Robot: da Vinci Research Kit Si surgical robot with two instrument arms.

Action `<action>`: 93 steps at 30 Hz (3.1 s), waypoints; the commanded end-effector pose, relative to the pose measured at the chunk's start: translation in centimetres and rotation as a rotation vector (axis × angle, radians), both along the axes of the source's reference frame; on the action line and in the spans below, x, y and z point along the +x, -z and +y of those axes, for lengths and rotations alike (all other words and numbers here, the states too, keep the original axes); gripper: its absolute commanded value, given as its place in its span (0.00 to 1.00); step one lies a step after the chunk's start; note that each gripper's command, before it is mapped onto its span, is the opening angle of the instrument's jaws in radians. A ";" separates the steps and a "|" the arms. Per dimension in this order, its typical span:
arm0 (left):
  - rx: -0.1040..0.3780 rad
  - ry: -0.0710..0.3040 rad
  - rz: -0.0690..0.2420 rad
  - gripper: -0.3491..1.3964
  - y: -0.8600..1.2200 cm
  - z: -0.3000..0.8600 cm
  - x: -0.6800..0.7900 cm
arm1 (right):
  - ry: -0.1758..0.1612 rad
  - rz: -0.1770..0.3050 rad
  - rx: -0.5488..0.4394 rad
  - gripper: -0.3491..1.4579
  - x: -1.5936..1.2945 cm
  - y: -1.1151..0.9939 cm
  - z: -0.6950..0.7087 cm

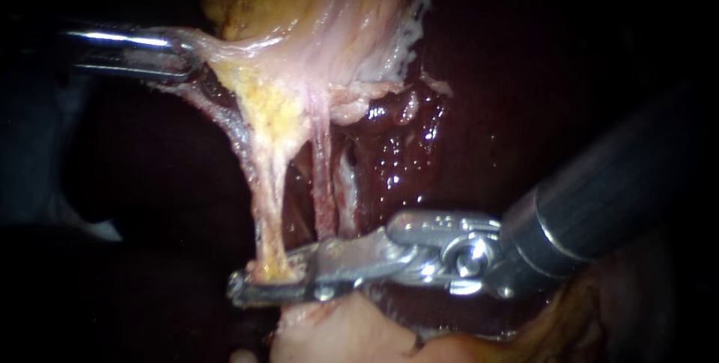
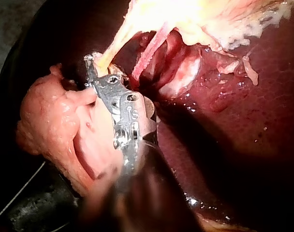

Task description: Going back second clip left tube

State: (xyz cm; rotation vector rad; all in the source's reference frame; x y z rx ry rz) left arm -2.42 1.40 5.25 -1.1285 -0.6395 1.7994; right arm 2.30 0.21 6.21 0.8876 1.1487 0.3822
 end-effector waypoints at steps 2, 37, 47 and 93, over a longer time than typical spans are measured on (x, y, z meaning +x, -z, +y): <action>0.000 0.000 0.000 0.00 0.00 0.00 0.00 | 0.000 0.000 0.000 0.00 0.00 0.00 0.00; -0.001 0.002 0.002 0.00 0.01 -0.02 -0.01 | -0.176 0.016 -0.271 0.47 0.16 -0.34 0.29; -0.002 0.002 0.002 0.00 0.00 -0.03 -0.01 | -0.175 0.027 -0.406 0.47 -0.21 -0.33 0.41; -0.010 -0.004 -0.001 0.00 -0.20 -0.16 -0.18 | -0.138 0.059 -0.570 0.47 -1.98 0.14 0.77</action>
